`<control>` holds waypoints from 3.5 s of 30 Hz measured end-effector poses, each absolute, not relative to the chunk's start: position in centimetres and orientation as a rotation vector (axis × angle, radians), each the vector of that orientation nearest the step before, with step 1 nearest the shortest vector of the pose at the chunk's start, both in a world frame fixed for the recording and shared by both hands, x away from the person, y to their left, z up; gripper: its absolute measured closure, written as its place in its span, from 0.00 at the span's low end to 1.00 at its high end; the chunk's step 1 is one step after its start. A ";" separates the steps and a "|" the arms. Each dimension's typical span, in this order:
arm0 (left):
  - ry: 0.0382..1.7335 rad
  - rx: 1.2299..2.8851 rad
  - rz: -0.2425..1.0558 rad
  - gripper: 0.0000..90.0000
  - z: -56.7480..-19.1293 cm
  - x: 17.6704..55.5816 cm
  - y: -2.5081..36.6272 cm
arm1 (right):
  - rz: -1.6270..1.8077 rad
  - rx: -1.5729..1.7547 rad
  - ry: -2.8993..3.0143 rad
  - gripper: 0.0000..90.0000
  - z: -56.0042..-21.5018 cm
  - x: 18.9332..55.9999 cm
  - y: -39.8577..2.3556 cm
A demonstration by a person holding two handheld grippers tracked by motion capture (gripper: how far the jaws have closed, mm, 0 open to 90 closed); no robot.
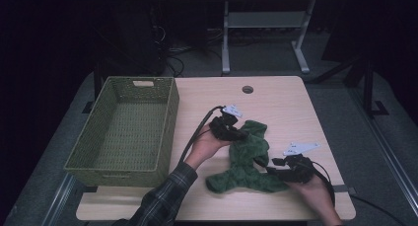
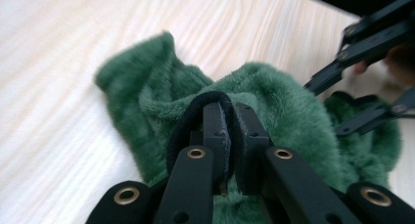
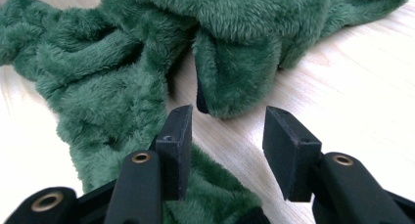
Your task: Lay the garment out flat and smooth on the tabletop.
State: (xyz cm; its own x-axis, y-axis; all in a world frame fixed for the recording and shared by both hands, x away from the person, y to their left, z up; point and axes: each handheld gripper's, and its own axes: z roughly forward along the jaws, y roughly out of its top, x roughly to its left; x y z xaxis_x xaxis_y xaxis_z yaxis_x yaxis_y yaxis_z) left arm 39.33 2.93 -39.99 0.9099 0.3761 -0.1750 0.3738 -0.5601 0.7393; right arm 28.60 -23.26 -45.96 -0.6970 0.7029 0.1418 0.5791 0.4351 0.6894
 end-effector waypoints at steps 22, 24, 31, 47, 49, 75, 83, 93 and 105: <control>0.574 2.126 0.048 0.95 -38.7 37.5 6.5 | 1.084 1.137 2.476 0.91 -44.8 31.0 -23.0; 0.576 2.122 0.056 0.95 -38.5 37.1 6.7 | 1.113 1.120 2.444 0.91 -43.7 31.2 -23.9; 0.598 2.117 0.082 0.95 -38.5 35.7 7.6 | 1.145 1.030 2.386 0.92 -39.2 30.5 -24.3; 0.796 2.349 0.102 0.94 -44.5 35.2 9.3 | 1.025 1.004 2.596 0.91 -43.9 32.4 -20.5; 0.793 2.372 0.092 0.94 -45.0 35.1 9.1 | 1.000 1.007 2.622 0.91 -44.6 32.5 -20.2; 0.746 2.253 0.221 0.53 -40.2 39.7 7.0 | 1.186 1.126 2.453 0.66 -41.3 36.4 -22.2; 0.807 2.252 0.164 0.53 -42.2 42.9 5.8 | 1.144 1.209 2.485 0.66 -43.1 38.6 -21.2; 0.752 2.355 0.116 0.56 -44.6 43.3 5.0 | 1.114 1.271 2.543 0.68 -45.5 38.8 -20.9; 0.726 2.401 0.113 0.95 -44.7 42.5 5.2 | 1.043 1.232 2.594 0.92 -45.9 38.6 -20.0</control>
